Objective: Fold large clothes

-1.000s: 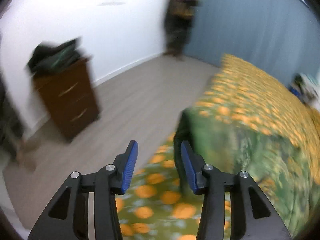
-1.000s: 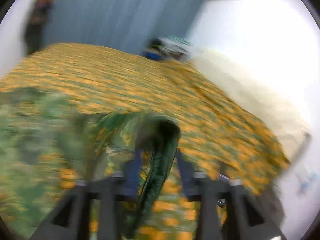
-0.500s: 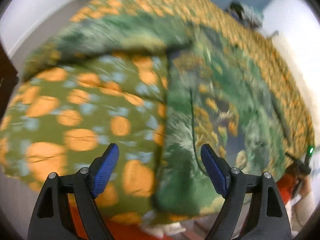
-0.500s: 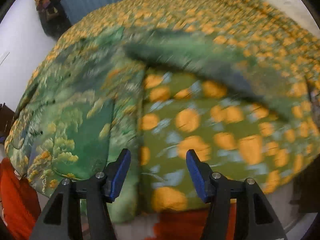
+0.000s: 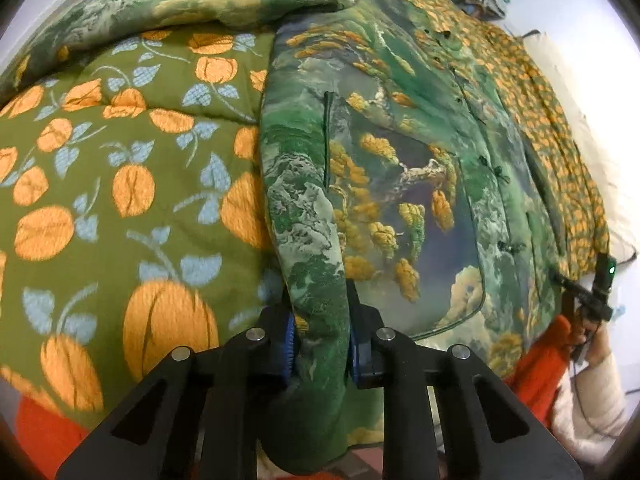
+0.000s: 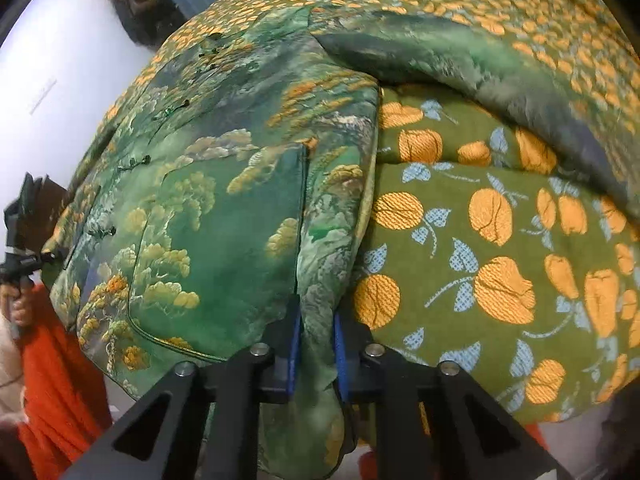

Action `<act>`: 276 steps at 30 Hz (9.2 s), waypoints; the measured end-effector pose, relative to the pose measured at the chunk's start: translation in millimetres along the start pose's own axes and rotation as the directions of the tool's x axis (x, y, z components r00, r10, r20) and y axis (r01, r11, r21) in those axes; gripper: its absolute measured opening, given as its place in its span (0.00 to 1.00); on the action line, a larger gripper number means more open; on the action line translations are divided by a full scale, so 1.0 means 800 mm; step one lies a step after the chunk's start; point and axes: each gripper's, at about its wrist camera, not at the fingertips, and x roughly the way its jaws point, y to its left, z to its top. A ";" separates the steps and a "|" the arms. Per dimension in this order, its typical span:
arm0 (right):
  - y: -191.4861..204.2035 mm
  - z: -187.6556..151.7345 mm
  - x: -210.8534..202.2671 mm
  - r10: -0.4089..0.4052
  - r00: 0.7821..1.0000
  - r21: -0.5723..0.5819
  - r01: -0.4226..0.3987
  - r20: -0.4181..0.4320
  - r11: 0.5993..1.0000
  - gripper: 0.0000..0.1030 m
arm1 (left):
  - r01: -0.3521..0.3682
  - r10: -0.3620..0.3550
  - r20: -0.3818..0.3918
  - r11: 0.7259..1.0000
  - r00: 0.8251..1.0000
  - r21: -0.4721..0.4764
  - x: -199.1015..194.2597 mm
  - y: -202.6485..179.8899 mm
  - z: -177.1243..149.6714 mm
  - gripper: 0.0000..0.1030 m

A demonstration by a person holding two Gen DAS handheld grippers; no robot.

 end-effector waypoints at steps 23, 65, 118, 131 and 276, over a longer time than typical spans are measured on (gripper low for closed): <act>0.130 -0.012 -0.105 -0.275 0.842 -0.044 0.332 0.463 0.942 0.77 | -0.216 0.064 0.606 0.959 0.793 0.181 -0.135 -0.151 -0.018 0.97; 0.161 -0.033 -0.052 -0.259 0.856 -0.028 0.302 0.448 0.953 0.77 | -0.337 0.254 0.533 0.939 0.807 0.063 -0.029 -0.146 -0.037 0.99; 0.164 0.136 0.013 0.037 0.891 -0.084 0.001 0.453 0.996 0.09 | -0.389 0.336 0.504 0.921 0.796 0.001 -0.014 -0.122 -0.034 0.99; 0.201 0.038 0.032 0.139 0.942 -0.211 -0.076 0.304 0.975 0.66 | -0.077 0.022 0.416 0.990 0.909 0.117 -0.045 -0.160 0.008 0.99; 0.169 0.211 0.064 0.257 0.915 0.017 -0.275 0.311 0.961 0.60 | -0.369 0.227 0.414 0.878 0.881 0.304 0.039 -0.158 0.133 0.85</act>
